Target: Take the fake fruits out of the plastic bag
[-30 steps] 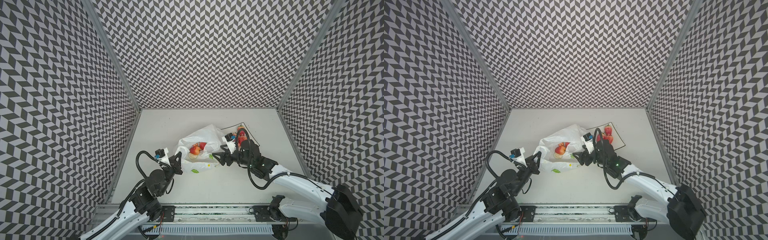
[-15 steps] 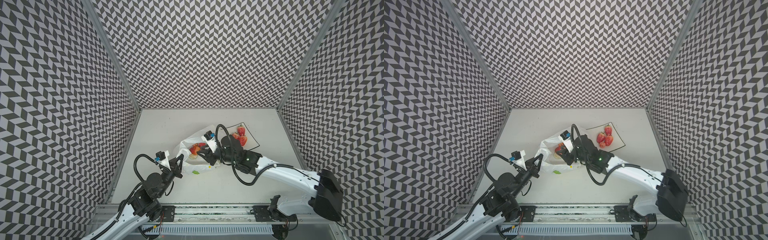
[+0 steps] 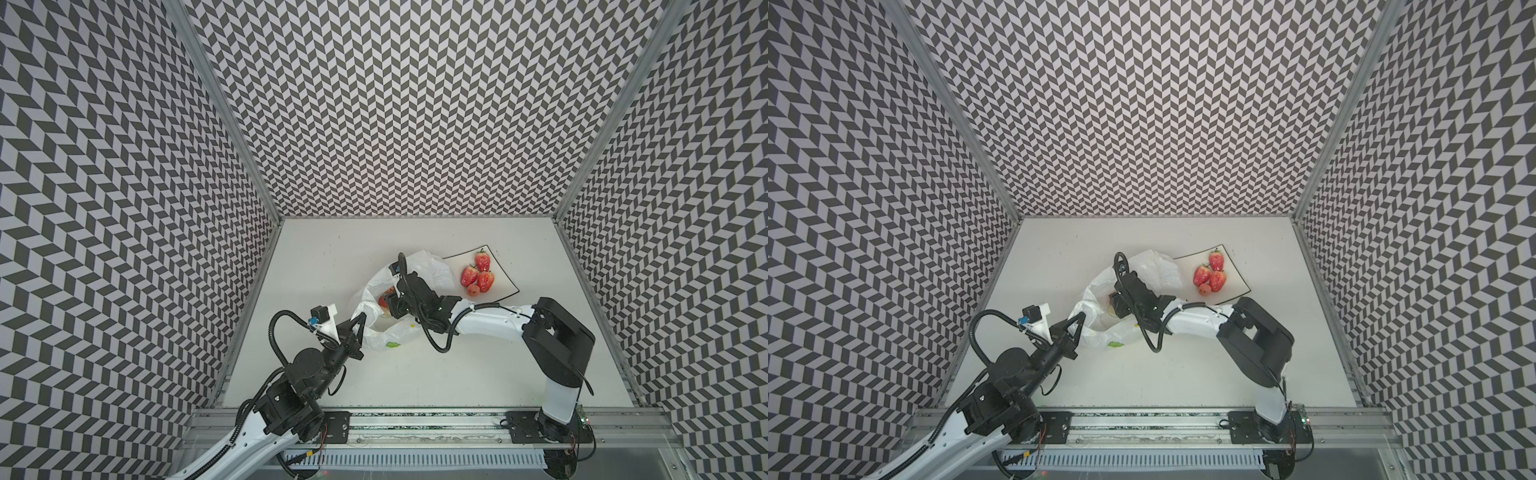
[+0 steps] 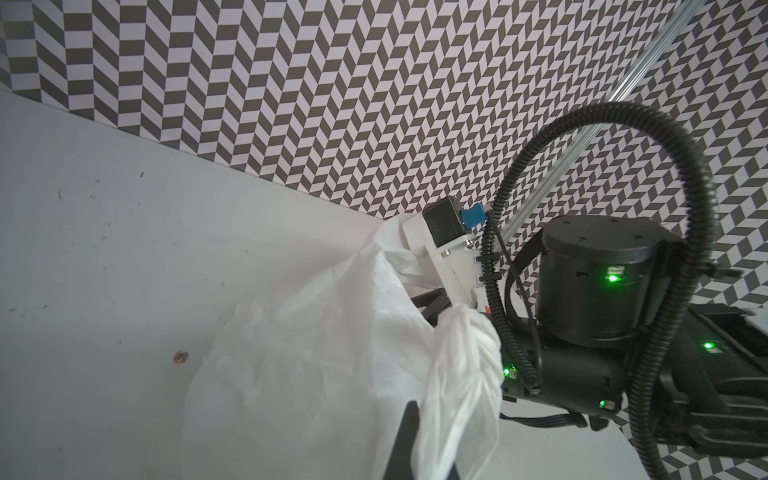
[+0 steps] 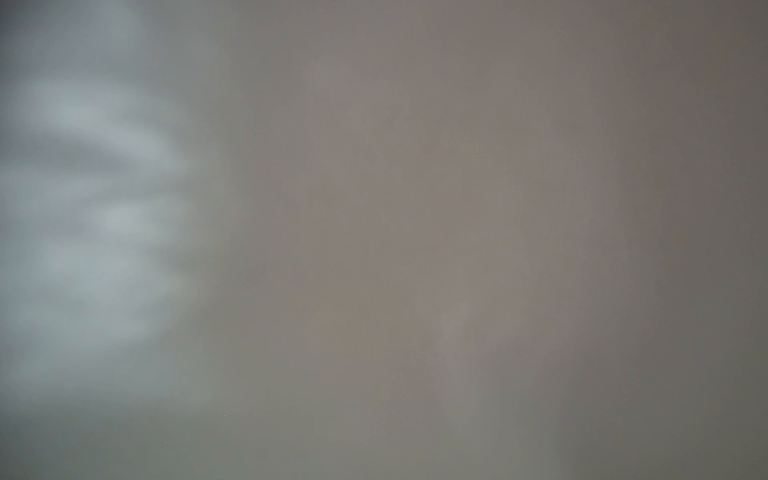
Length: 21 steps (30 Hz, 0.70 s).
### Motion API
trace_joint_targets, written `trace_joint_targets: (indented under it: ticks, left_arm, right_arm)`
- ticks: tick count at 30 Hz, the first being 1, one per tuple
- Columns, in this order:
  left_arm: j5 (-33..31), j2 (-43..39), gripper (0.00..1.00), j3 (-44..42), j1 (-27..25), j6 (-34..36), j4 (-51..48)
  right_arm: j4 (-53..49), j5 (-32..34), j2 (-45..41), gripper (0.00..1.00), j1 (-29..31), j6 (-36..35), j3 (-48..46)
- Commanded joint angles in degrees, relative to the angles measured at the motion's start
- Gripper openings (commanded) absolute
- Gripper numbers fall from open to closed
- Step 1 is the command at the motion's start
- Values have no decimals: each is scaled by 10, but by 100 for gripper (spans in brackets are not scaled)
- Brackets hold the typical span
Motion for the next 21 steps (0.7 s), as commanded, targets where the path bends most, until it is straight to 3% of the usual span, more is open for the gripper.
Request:
trace_joint_targets:
  ticks: [1,11,21]
  left_arm:
    - [-11,5,0,4,-6,-28,-32]
    - [-28,24,0,3,-19,-50,-47]
    - [-28,44,0,6,-20,-51,-40]
  right_arm:
    - [38,73,32,61,-24,20,22]
    - [45,52,114,73,-74,37,73]
    - [36,15,183,63,-89,44,135]
